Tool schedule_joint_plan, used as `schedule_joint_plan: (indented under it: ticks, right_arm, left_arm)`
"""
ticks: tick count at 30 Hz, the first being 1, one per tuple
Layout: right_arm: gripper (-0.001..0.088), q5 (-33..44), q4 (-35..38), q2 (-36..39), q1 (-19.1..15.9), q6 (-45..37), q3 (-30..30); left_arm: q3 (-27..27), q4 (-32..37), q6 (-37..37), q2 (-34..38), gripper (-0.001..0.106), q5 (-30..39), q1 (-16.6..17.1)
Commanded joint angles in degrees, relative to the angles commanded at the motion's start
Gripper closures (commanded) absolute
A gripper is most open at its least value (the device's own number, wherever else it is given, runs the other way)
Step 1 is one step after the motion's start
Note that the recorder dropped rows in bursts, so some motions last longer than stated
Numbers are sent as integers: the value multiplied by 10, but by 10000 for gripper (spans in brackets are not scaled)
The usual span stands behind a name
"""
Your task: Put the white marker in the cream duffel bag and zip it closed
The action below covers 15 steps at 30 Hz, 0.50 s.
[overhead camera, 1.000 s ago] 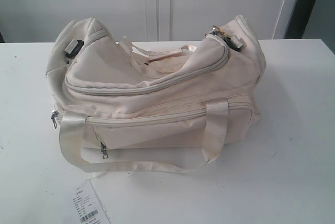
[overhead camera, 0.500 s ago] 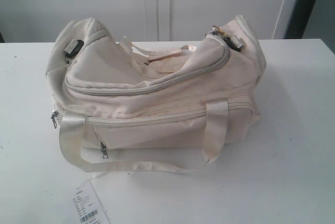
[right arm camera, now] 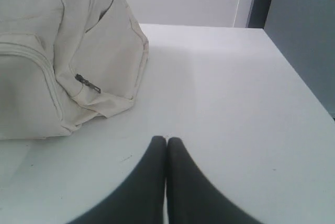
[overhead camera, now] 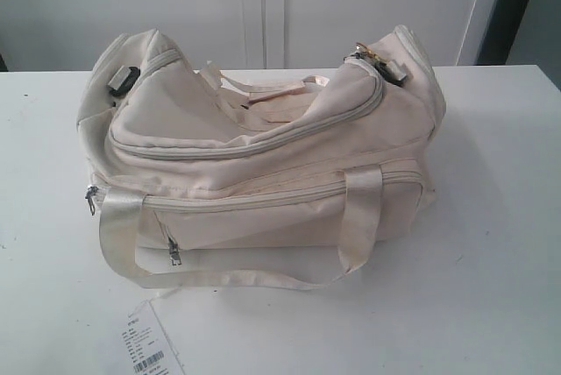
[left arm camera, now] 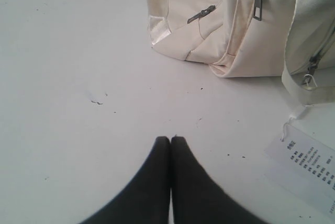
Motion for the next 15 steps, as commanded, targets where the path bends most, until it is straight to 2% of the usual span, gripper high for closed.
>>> schedule_joint_plan:
  ticks: [15]
  right_arm:
    - [868, 14, 2, 0, 0, -1, 0]
  left_arm:
    - [0, 0, 0, 0, 1053, 0, 0]
